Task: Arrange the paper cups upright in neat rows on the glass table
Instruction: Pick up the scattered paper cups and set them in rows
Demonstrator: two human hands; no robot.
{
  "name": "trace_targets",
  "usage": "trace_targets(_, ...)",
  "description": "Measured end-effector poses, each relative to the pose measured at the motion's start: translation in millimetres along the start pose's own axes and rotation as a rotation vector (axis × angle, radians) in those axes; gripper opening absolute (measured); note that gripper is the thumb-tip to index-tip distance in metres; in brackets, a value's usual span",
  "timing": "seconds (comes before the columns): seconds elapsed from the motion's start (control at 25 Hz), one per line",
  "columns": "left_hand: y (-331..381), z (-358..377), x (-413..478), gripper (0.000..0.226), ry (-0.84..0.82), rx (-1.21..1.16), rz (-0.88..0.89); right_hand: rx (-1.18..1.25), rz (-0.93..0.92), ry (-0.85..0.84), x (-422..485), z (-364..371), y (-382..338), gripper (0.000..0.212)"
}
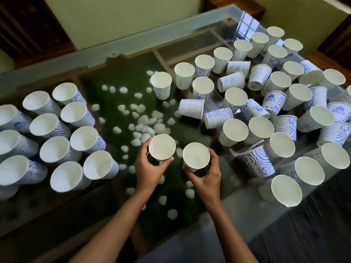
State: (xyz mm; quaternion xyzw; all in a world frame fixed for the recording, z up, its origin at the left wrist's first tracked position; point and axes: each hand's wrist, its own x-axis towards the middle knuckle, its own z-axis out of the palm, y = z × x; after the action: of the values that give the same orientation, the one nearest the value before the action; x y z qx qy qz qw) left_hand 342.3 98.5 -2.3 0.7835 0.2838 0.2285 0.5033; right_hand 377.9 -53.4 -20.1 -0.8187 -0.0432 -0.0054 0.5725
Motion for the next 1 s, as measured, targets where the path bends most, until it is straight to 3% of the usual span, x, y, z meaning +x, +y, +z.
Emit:
trace_targets(0.32, -42, -116, -91, 0.080, 0.065, 0.019, -0.066, -0.033, -0.076, -0.293, -95, 38, -26, 0.074)
trace_targets(0.64, -86, -235, -119, 0.077, 0.271, 0.014, -0.180, -0.016, -0.142, -0.560, -171, 129, -72, 0.072)
trace_targets(1.0, -130, -327, -77, 0.077, 0.428, 0.029, -0.220, -0.036, -0.174, -0.619, -192, 241, -114, 0.073)
